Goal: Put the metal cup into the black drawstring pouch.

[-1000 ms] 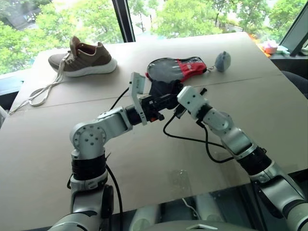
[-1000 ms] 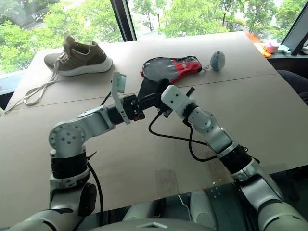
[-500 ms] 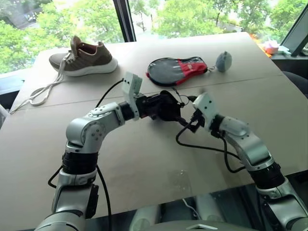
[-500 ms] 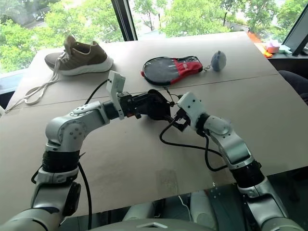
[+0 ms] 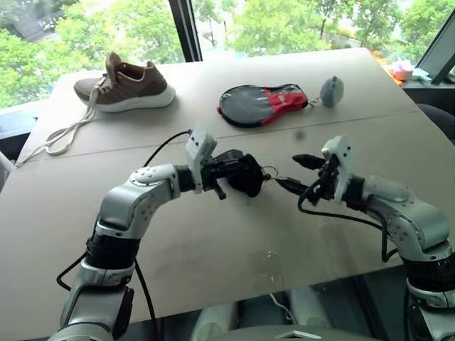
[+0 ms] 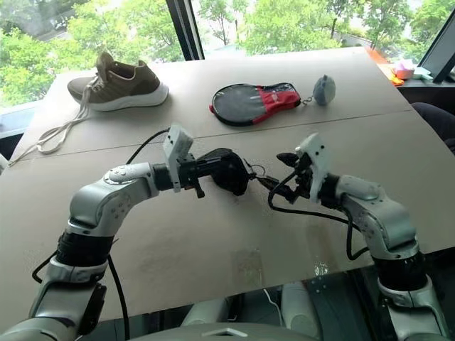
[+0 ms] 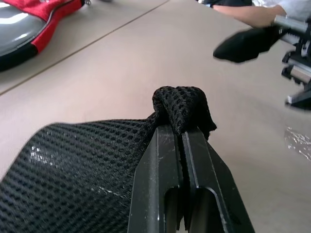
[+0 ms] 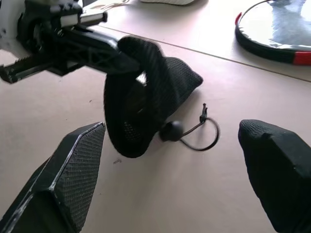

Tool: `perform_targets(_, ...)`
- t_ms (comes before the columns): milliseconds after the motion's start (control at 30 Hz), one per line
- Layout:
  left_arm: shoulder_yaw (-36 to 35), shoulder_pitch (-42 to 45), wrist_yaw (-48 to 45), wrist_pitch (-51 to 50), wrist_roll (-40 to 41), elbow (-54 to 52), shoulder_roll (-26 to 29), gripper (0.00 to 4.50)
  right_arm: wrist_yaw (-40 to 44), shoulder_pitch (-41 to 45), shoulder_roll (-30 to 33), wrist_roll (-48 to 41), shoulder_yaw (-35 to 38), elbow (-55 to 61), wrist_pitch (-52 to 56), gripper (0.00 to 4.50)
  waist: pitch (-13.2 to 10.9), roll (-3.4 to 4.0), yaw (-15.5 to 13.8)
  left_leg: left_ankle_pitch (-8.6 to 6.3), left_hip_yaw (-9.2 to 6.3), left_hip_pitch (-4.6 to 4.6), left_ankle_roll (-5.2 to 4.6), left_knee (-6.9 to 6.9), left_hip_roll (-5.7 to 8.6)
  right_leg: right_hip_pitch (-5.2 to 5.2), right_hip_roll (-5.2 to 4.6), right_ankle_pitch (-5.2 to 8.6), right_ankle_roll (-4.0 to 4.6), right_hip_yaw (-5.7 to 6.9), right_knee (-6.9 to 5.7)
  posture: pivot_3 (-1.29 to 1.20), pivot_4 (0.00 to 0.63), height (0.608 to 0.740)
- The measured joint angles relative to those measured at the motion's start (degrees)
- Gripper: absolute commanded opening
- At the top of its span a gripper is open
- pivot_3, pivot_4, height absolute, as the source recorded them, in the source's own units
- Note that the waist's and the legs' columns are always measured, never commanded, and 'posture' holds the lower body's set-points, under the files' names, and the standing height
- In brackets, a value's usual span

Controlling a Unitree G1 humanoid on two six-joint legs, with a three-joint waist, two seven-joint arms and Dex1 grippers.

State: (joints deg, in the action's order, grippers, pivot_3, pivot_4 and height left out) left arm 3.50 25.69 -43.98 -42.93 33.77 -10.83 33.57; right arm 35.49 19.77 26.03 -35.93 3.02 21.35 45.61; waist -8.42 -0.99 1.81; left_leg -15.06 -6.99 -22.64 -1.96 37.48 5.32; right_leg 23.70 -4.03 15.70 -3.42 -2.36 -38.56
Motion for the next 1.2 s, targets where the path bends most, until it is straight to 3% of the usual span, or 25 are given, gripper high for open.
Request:
perform_targets(100,-0.3,-2.0,-0.4,-0.6,0.2,-3.1,0.3,0.00,-5.8,0.8,-5.1,-4.8,5.0,-2.2,4.4,4.44,0.0,0.00,0.0,0.00,0.01,0.00,0.00,-0.01,0.00,0.00,-0.01,0.00,0.00,-0.03,-0.02,0.00,0.150,0.740)
perform_targets(200,-0.4,-4.9,-0.8,-1.7,0.7,-6.2,1.3,0.00,-9.0,-0.7,-6.1,-3.0,3.9,-4.5,5.2,4.44,0.0,0.03,0.1,0.00,0.02,-0.02,0.00,-0.05,0.01,0.04,-0.01,0.00,0.00,-0.03,0.00,0.00,0.150,0.740)
perform_targets(400,-0.8,-9.2,-0.3,-2.4,0.5,-8.9,2.9,0.00,-5.1,-2.0,0.0,13.5,-10.9,-4.3,-10.5,4.44,0.0,0.03,0.1,0.00,0.04,0.00,0.00,0.00,0.01,0.03,0.00,0.00,0.00,0.02,-0.04,0.00,0.150,0.740)
perform_targets(500,-3.3,-10.9,-0.2,-3.1,0.8,-9.3,4.7,0.00,-3.5,-1.4,1.9,19.0,-14.9,-5.7,-14.9,4.44,0.0,0.02,0.2,0.00,0.06,0.02,0.00,0.01,0.00,0.02,0.02,0.00,0.00,0.02,-0.04,0.00,0.150,0.740)
perform_targets(633,-7.6,-15.3,-2.2,-3.9,1.6,-11.6,10.0,0.00,-7.1,3.3,-5.0,18.8,-12.7,-11.7,-12.5,4.44,0.0,0.07,0.4,0.00,0.07,0.05,0.01,-0.04,-0.04,0.04,0.03,0.00,0.01,-0.02,-0.09,0.00,0.150,0.740)
perform_targets(900,-8.0,-16.8,-2.6,-4.0,2.0,-13.4,11.1,0.00,-11.2,10.5,-15.6,19.7,-12.8,-21.8,-10.5,4.44,0.0,0.06,0.1,0.00,0.02,0.05,0.01,-0.06,-0.01,0.03,0.02,0.00,0.01,0.02,0.00,0.00,0.150,0.740)
perform_targets(1200,-8.0,-17.1,-1.8,-4.0,2.1,-14.7,11.1,0.00,-3.7,7.7,-10.2,21.3,-18.5,-18.7,-7.7,4.44,0.0,0.06,0.3,0.00,0.05,0.04,0.00,-0.05,-0.01,0.02,0.02,0.00,0.01,0.03,-0.03,0.00,0.150,0.740)
